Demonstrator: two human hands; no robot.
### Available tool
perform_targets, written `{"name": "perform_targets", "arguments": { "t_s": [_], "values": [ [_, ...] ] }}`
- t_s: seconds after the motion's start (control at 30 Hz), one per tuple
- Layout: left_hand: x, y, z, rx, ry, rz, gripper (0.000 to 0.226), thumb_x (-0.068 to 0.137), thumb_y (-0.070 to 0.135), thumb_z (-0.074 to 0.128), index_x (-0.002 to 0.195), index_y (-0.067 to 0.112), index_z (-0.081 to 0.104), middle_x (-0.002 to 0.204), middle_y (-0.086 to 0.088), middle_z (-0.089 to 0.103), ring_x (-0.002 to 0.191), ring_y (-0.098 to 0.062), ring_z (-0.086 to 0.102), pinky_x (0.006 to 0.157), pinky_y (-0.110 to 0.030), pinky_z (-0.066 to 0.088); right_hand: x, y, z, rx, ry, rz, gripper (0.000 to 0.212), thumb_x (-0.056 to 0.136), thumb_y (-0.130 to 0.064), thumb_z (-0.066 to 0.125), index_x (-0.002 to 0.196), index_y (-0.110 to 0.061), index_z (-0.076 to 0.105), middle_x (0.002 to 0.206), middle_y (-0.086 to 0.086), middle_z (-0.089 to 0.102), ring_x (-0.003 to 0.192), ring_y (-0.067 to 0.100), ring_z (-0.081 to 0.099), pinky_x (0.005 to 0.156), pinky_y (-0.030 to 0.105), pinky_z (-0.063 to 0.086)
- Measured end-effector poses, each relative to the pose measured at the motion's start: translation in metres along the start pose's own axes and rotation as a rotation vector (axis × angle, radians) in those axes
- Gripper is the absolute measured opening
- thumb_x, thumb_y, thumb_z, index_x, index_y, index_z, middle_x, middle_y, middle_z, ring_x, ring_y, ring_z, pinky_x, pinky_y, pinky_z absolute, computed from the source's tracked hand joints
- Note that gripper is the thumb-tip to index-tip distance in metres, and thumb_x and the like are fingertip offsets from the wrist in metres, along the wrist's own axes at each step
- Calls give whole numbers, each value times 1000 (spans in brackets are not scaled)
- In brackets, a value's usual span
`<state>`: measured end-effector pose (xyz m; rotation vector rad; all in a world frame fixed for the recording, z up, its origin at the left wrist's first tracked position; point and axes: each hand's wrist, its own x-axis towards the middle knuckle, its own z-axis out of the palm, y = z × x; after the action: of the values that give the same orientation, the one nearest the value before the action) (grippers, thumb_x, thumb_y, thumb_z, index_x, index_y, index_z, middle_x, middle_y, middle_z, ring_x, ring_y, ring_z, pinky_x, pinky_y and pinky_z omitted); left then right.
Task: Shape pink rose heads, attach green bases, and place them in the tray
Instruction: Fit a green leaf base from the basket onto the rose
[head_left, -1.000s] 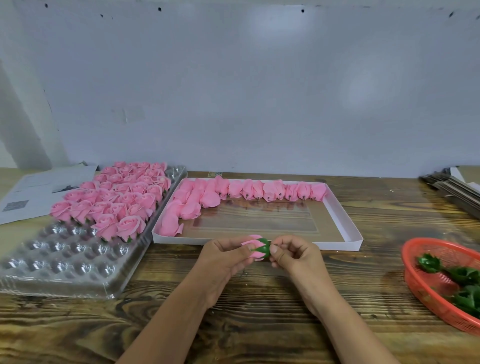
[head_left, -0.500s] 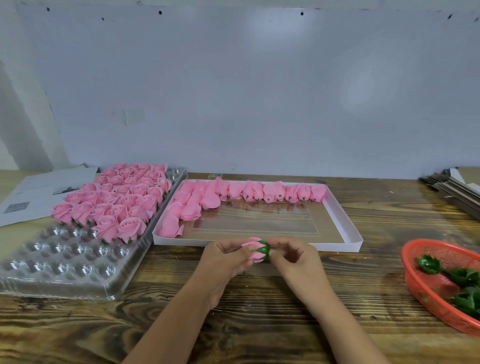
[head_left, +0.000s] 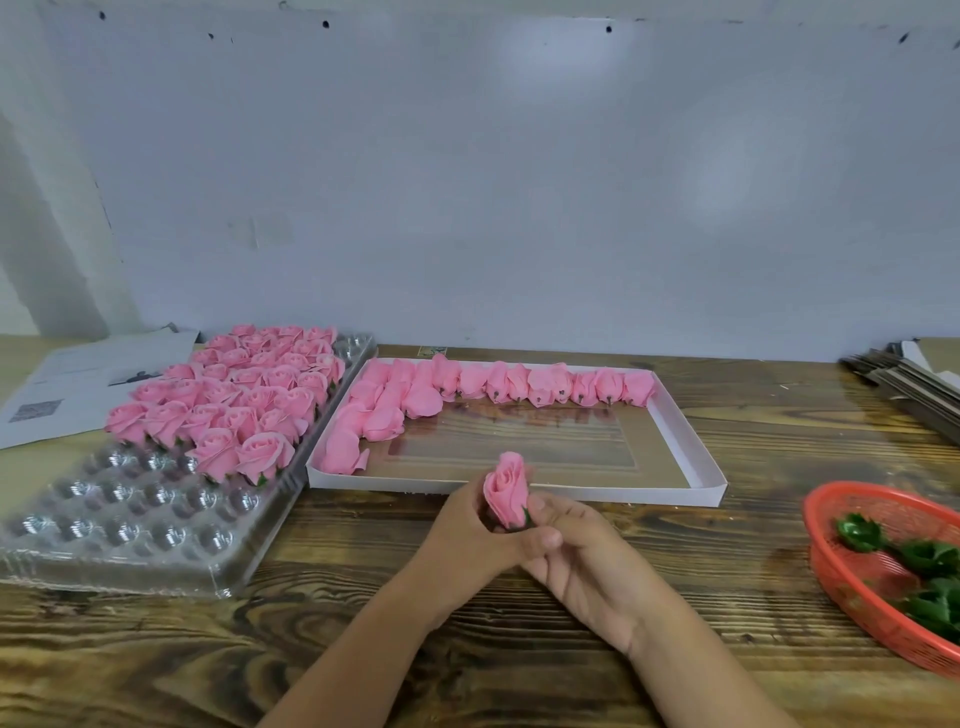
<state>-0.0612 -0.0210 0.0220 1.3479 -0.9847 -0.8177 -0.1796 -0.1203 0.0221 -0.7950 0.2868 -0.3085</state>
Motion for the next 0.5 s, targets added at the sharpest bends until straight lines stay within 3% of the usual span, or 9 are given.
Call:
{"name": "perform_targets", "arguments": {
  "t_s": [0.1,0.3,0.5],
  "values": [
    [-1,1,-2,-27,-8,-2,46,77,31,86,120,24,70,111,4,76,107,-9,70,84,-15,54,-1,4,5,0,-84,67,37,89,-3,61,125,6,64,129,26,63,109,26,68,95,32,57],
    [-3,4,-2,-125,19,28,47,74,31,86,109,4,70,115,-3,76,108,-19,72,86,-26,57,-2,3,7,33,-64,108,32,89,-7,61,119,0,71,120,24,67,98,24,72,84,29,58],
    [-3,4,-1,-74,82,46,23,86,19,76,106,8,74,111,-1,77,105,-16,72,84,-22,57,1,6,8,27,-17,93,32,86,-14,65,115,-1,73,119,23,68,97,22,71,83,28,60]
  ]
}}
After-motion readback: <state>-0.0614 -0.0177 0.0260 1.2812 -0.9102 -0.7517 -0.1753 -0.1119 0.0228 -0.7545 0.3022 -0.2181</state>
